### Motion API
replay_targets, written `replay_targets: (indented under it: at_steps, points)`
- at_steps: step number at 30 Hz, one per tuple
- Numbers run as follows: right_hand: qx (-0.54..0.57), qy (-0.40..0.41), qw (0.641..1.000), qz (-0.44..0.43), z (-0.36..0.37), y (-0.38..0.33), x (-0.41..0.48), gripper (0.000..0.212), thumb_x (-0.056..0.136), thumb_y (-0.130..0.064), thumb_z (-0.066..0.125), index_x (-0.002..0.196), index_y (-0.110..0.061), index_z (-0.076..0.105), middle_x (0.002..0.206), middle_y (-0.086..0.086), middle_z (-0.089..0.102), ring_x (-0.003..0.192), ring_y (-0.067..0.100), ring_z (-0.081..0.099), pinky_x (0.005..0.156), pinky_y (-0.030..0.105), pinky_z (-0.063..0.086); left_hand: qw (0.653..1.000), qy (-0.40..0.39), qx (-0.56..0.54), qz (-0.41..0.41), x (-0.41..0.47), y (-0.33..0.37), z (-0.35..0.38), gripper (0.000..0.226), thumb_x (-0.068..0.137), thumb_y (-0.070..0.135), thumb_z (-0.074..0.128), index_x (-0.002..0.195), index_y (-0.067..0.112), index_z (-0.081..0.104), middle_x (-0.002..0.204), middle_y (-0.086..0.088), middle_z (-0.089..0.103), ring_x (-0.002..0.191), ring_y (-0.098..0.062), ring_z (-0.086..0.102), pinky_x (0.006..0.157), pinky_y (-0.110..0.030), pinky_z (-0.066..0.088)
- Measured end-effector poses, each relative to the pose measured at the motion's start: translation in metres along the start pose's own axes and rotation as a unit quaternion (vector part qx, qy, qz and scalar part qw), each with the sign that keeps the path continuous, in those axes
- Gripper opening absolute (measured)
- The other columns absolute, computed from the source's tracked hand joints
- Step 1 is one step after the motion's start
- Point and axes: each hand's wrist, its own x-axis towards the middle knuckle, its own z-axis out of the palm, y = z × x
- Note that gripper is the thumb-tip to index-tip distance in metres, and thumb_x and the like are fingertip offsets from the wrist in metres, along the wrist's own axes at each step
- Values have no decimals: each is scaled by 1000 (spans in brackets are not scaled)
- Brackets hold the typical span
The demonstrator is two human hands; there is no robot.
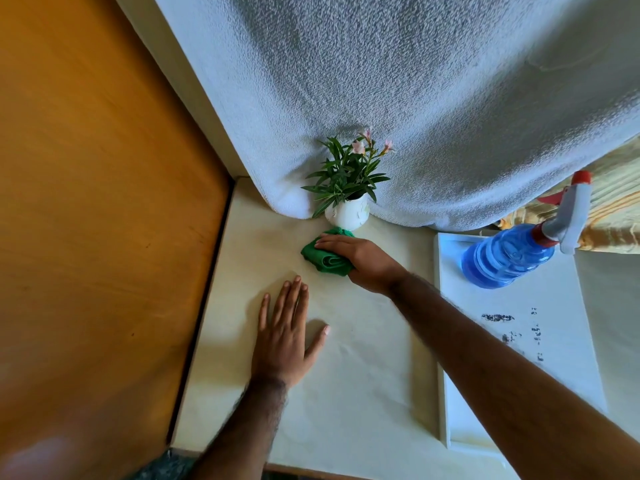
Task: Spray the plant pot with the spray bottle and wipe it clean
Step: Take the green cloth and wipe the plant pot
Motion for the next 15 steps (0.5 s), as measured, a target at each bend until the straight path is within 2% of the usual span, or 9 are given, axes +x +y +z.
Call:
replay_targets:
  at_steps: [3, 6, 10, 13, 15]
  points:
    - [-4, 14, 1000, 5, -3, -9, -1, 75, 72, 24, 53, 140, -6, 60, 147, 13, 58, 137, 27, 52, 118, 35, 35, 1000, 1, -12, -1, 0, 0, 1, 87, 98, 62, 50, 164, 11, 28, 174, -9, 26, 161, -24, 25, 128, -59, 28]
    - [-50, 19, 998, -26, -7, -20, -16, 74, 75, 21, 55, 143, -8, 57, 151, 13, 54, 141, 26, 49, 118, 32, 34, 1000, 12, -13, 2, 1, 0, 1, 85, 97, 62, 50, 162, 9, 32, 172, -10, 30, 160, -25, 28, 127, -59, 30]
    - [-118, 72, 987, -79, -15, -32, -53, 68, 76, 25, 60, 140, 1, 57, 147, 17, 56, 143, 32, 46, 120, 43, 35, 1000, 3, -20, -1, 2, 1, -3, 85, 96, 61, 50, 161, 8, 36, 171, -11, 32, 158, -26, 33, 125, -60, 33]
    - [-139, 130, 980, -56, -25, -32, -84, 69, 73, 30, 60, 138, 6, 58, 145, 23, 57, 140, 39, 48, 117, 55, 37, 1000, -17, -23, -4, 3, 1, -7, 84, 96, 61, 47, 161, 8, 36, 171, -11, 33, 157, -27, 35, 125, -60, 33]
    - [-160, 162, 973, -36, -29, -28, -111, 67, 74, 30, 60, 138, 8, 57, 145, 24, 56, 140, 41, 47, 117, 57, 37, 999, -31, -27, -6, 3, 3, -12, 84, 95, 61, 46, 160, 8, 36, 170, -11, 33, 156, -28, 37, 125, -60, 34]
